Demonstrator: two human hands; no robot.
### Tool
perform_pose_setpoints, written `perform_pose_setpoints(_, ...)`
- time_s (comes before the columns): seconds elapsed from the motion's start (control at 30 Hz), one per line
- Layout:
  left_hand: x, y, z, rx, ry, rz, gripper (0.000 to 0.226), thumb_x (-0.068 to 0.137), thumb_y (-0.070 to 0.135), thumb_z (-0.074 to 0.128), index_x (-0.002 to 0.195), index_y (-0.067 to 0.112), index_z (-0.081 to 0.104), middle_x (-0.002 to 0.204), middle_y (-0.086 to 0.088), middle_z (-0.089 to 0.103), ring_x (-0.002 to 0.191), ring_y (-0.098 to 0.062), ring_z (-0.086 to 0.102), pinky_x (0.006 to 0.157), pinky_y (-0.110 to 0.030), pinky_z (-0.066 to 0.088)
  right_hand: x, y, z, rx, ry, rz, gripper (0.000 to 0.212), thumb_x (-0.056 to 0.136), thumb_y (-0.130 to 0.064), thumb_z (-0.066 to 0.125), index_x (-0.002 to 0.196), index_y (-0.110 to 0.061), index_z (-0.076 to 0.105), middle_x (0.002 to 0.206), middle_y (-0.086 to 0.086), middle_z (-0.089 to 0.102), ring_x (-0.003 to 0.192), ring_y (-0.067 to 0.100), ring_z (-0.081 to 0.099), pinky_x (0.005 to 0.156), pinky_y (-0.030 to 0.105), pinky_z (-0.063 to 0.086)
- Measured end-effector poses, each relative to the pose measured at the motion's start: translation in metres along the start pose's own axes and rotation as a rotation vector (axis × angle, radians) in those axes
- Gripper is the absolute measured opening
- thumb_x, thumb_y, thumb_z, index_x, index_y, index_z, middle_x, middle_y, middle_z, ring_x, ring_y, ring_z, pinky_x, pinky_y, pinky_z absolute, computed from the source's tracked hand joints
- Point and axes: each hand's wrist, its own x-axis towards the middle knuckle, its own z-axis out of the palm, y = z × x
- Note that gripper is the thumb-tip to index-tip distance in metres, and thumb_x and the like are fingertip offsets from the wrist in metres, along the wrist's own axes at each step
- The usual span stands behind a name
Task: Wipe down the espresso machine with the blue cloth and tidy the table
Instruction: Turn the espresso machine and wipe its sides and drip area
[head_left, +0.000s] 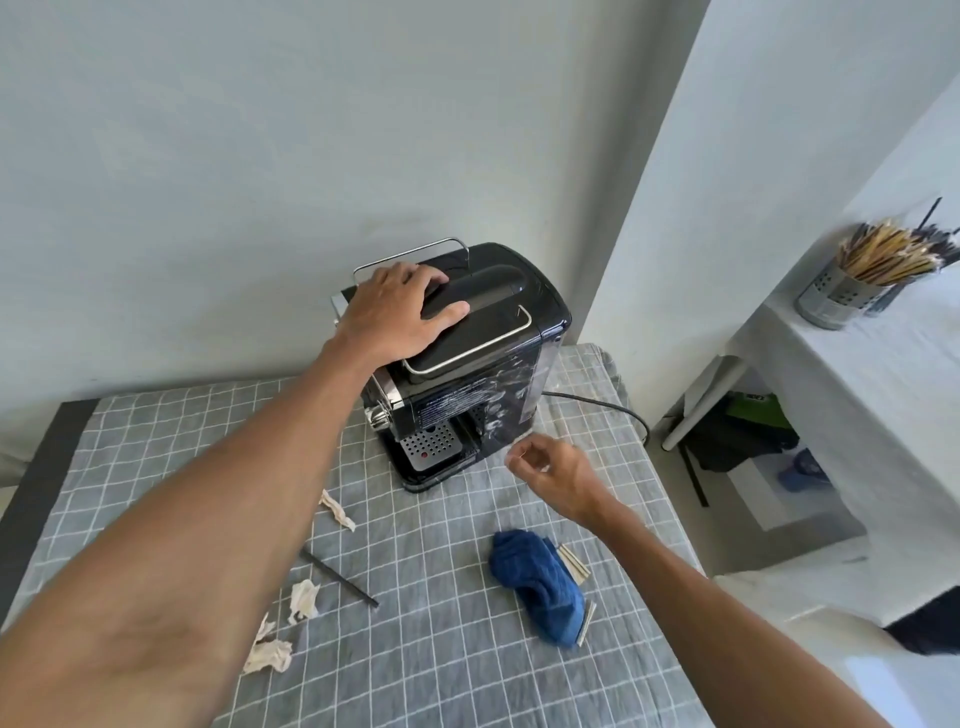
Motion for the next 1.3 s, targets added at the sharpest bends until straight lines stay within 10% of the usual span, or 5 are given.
perform_pose_setpoints(0.13,0.001,0.000,0.002,-0.016,0.002,-0.009,0.069,0.091,0.082,0.040,0.139,0.034,0.051,0.145,-0.003,0.052,0.135,-0.028,0.047,0.103,-0.048,0.043,-0.028,0.042,0.030,-0.286,-0.258,0.141,0.052,0.094,-0.050,0.064,0.139,-0.028,0.053,0.131,-0.001,0.053,0.120,0.021,0.057,0.104,0.039,0.049)
perform_pose_setpoints(0.5,0.000,-0.001,0.007,-0.028,0.060,-0.032,0.072,0.085,0.089,0.038,0.135,0.038,0.055,0.138,0.002,0.058,0.125,-0.025,0.055,0.085,-0.042,0.045,-0.060,0.065,0.050,-0.319,-0.431,0.354,0.099,0.070,-0.066,0.080,0.150,-0.031,0.034,0.138,0.000,0.039,0.121,0.026,0.052,0.097,0.042,0.055)
perform_pose_setpoints(0.87,-0.002,0.001,0.006,-0.062,0.087,-0.063,0.071,0.081,0.091,0.040,0.129,0.043,0.057,0.133,0.008,0.061,0.121,-0.020,0.056,0.080,-0.036,0.039,-0.058,0.044,0.041,-0.051,-0.207,0.279,0.046,0.083,-0.036,0.081,0.121,-0.018,0.063,0.107,-0.003,0.069,0.094,0.013,0.068,0.069,0.015,0.054)
perform_pose_setpoints(1.3,-0.004,-0.005,0.003,-0.131,0.043,-0.019,0.070,0.085,0.086,0.045,0.136,0.040,0.058,0.136,0.006,0.061,0.126,-0.019,0.056,0.089,-0.037,0.045,0.008,-0.081,-0.027,0.466,0.902,0.063,0.043,0.083,-0.043,0.077,0.114,-0.030,0.050,0.113,-0.005,0.058,0.096,0.012,0.063,0.073,0.018,0.056)
